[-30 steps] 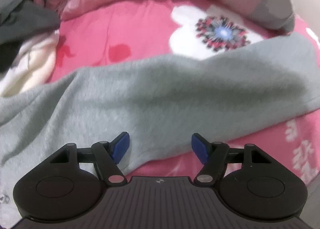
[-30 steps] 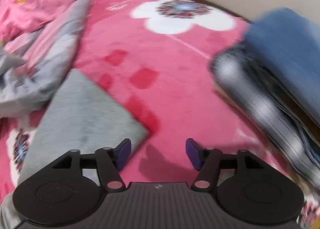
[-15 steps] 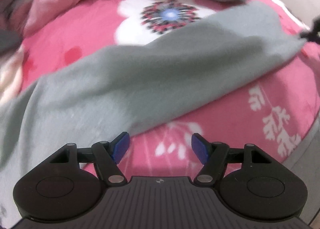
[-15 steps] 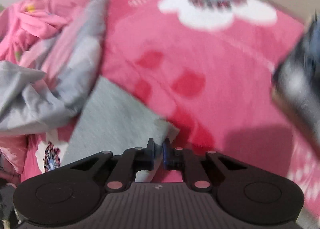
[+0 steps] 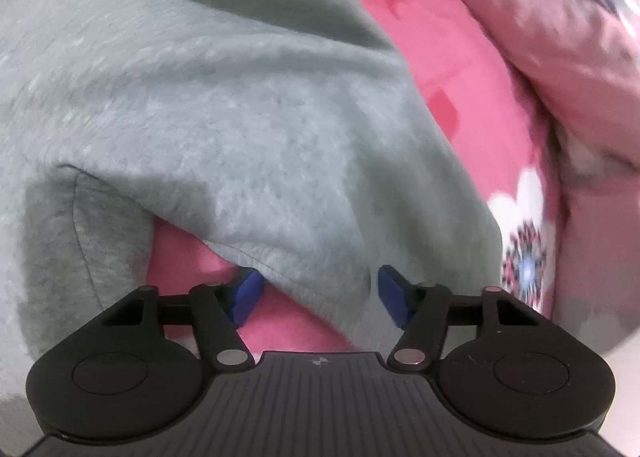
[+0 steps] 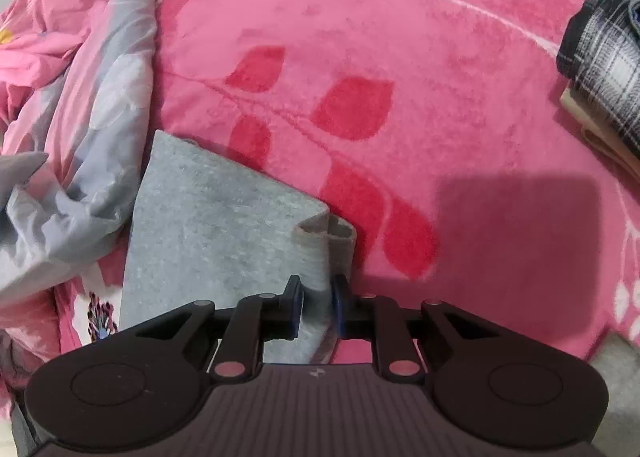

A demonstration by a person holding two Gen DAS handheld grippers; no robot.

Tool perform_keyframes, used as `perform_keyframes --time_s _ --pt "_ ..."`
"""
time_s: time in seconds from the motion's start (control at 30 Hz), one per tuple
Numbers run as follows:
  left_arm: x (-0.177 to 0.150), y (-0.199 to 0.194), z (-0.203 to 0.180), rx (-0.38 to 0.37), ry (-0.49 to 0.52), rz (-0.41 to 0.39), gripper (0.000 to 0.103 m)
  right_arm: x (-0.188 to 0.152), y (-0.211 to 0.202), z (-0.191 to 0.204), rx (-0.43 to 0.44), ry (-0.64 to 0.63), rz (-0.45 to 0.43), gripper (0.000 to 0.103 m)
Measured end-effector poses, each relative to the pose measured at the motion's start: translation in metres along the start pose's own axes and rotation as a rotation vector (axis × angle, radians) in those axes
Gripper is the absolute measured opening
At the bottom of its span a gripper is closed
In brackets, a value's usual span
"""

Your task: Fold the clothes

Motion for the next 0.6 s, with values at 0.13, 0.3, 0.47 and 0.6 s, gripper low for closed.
perform_keyframes --time_s 0.13,0.3,0.47,0.6 --pt "-0.001 0.0 -0.004 0.096 0.026 0.007 0.027 0.005 -0.006 0.025 -0.021 -0.079 -0.019 0.009" --pt "-0.001 -0.034 -0.019 0.059 0.114 0.057 0.011 0.02 -0.085 0.086 0.177 -0.24 -0.151 0.008" --pt "-0.01 -0.039 -0.006 0.064 0.133 0.148 0.011 0.02 -0.061 0.034 0.031 -0.137 -0.039 0.008" --pt "-0.014 -0.016 0.004 0.109 0.109 0.185 0.011 0.02 -0.032 0.006 -0.022 -0.019 0.014 0.007"
Point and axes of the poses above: each gripper's, at about its wrist camera, not at the fingertips, and y roughly the way its jaws point, z to its left, x to its top, the point moved 2 cm from there along y, roughly the way its jaws point, and after that the axes turned 2 degrees about -x, right-handed, at the moved point
